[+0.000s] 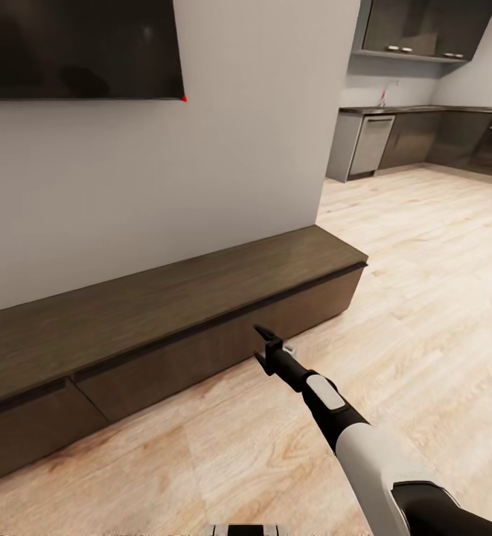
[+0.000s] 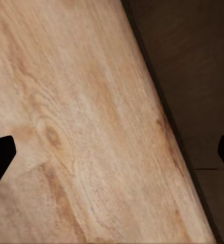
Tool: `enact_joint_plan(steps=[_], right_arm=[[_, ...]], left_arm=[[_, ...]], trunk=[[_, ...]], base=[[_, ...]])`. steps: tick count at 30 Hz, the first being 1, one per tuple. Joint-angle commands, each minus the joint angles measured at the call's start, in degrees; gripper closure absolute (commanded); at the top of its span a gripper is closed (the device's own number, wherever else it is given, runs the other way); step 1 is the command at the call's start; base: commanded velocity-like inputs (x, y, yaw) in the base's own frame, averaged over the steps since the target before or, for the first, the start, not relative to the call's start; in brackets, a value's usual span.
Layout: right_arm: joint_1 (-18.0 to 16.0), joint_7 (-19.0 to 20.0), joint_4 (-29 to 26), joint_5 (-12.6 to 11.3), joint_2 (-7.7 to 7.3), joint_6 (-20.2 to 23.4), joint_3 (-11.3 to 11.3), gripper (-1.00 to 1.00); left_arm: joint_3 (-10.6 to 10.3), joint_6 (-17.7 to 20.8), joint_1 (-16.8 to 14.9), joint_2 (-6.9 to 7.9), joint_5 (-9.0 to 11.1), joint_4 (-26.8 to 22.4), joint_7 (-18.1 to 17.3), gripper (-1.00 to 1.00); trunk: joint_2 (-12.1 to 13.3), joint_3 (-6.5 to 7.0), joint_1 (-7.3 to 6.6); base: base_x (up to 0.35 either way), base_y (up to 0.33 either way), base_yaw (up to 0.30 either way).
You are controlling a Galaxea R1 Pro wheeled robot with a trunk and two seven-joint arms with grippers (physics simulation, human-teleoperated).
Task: Place each of the two pumpkins and all three candles from the living room inside a cabinet in the living room (use any cabinet), then make sure every cabinet is closed, and position the cauldron so it is next to a table in the living room.
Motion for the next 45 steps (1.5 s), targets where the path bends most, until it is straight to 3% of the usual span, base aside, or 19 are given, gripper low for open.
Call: enact_joint_plan(steps=[1,7,15,27,35,38,40,45], right_arm=[[-0.03,0.04,0.01,-0.35,-0.02,0.34,-0.13,-1.00],[-0.06,-0.18,-0.01,-0.36,-0.01,0.34,-0.18,-1.00],[0.40,-5.90,-6.16,-0.37,0.10,4.74,-0.03,-1.00],[0.74,-6.65,-9.24,-0.56,-0.08,6.10,-0.15,-1.00],[0.81,-6.62,-9.56,-1.15,-0.36,6.42,-0.97,-1.00],[0.98,-6.25,-9.86,-1.30,-0.93,6.26,-3.30,-1.00],[1.01,-6.19,-10.88,-1.29,-1.35,6.44,-8.28,-1.00],[1.01,-6.35,-11.47,-1.35,-1.93,6.48,-10.21,-1.00]], left_arm=[[1.36,1.37,0.00,-0.02,0.31,-0.04,-1.18,-1.00],[3.10,2.56,0.01,-0.02,0.11,-0.04,-3.15,-1.00],[3.73,3.11,0.01,-0.02,0.04,0.12,-3.82,-1.00],[3.78,3.15,0.01,-0.02,0.03,0.21,-3.87,-1.00],[3.81,3.15,0.00,-0.02,0.03,0.23,-3.87,-1.00],[3.97,3.18,0.01,-0.02,0.08,0.53,-3.87,-1.00],[6.16,3.24,0.01,-0.02,0.06,1.21,-3.90,-1.00],[7.13,3.24,0.01,-0.02,0.00,1.43,-3.92,-1.00]], trunk=[[-0.03,-0.26,0.02],[-0.12,-1.59,0.17],[-0.22,-3.14,0.38],[-0.38,-5.34,0.69],[-0.49,-7.03,0.89],[-0.53,-7.69,0.97],[-0.56,-8.14,1.02],[-0.58,-8.58,1.07]], base=[[0.000,0.000,0.000],[0.000,0.000,0.000],[0.000,0.000,0.095],[0.000,0.000,0.247],[0.000,0.000,0.055],[0.000,0.000,0.002],[0.000,0.000,0.000],[0.000,0.000,0.000]])
